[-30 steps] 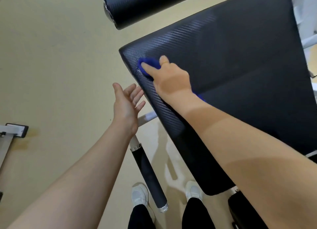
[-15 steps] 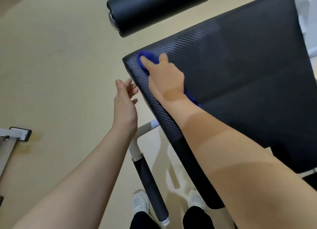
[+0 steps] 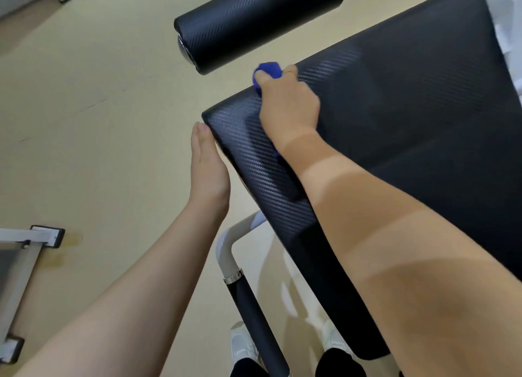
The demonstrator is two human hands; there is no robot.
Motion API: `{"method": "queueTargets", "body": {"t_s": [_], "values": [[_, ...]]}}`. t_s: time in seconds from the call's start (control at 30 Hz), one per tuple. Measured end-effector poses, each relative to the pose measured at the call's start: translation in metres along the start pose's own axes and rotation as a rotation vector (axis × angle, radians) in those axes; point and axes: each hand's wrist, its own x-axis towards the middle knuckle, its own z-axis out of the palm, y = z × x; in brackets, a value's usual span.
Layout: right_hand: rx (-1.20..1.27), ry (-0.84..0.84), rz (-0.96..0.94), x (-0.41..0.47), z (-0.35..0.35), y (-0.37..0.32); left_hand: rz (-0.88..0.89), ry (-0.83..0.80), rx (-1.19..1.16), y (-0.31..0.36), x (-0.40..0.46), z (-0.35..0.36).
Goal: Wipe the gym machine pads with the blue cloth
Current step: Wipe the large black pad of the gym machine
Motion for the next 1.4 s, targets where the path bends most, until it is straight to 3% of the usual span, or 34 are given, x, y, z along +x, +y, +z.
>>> {"method": "queueTargets", "body": {"t_s": [0.07, 0.2, 0.27, 0.33, 0.43, 0.5, 0.57, 0.67, 0.73, 0.9, 0.97, 1.17, 1.23, 1.33, 1.4], "values": [[0.013, 0.007, 0.035, 0.000, 0.000, -0.004, 0.053, -0.007, 0.082, 0.005, -0.002, 0.002], [0.007, -0.057, -0.293, -0.035, 0.007, -0.037, 0.105, 0.040, 0.134, 0.011, -0.002, 0.012], [-0.035, -0.047, -0.371, -0.028, 0.004, -0.022, 0.160, 0.066, 0.252, 0.006, 0.002, 0.014], [-0.094, -0.014, -0.263, -0.006, -0.005, 0.018, 0.228, 0.053, 0.410, 0.002, 0.000, 0.017], [-0.111, 0.031, 0.046, 0.019, -0.018, 0.079, 0.308, -0.012, 0.556, 0.005, -0.007, 0.024], [-0.104, 0.036, 0.143, 0.022, -0.020, 0.086, 0.334, -0.087, 0.626, 0.010, -0.007, 0.026], [-0.063, 0.024, 0.126, 0.017, -0.017, 0.065, 0.352, -0.126, 0.710, 0.012, -0.005, 0.028], [-0.105, -0.011, -0.178, -0.003, -0.006, 0.036, 0.400, -0.124, 0.780, 0.015, -0.008, 0.034], [-0.133, -0.028, -0.266, 0.001, -0.009, 0.048, 0.442, -0.135, 0.830, 0.018, -0.009, 0.040], [-0.019, 0.022, 0.139, 0.034, -0.028, 0.109, 0.583, -0.225, 1.090, 0.017, -0.005, 0.052], [0.001, 0.022, 0.192, 0.032, -0.028, 0.105, 0.599, -0.230, 1.125, 0.017, -0.005, 0.054], [-0.076, -0.034, -0.244, 0.006, -0.014, 0.079, 0.678, -0.233, 1.256, 0.020, -0.003, 0.056], [-0.051, -0.029, -0.128, 0.016, -0.020, 0.103, 0.697, -0.227, 1.276, 0.023, 0.000, 0.055], [0.090, 0.006, 0.203, 0.025, -0.025, 0.122, 0.742, -0.245, 1.270, 0.025, 0.004, 0.053], [0.082, 0.010, 0.221, 0.021, -0.023, 0.104, 0.736, -0.265, 1.316, 0.021, 0.005, 0.053]]}}
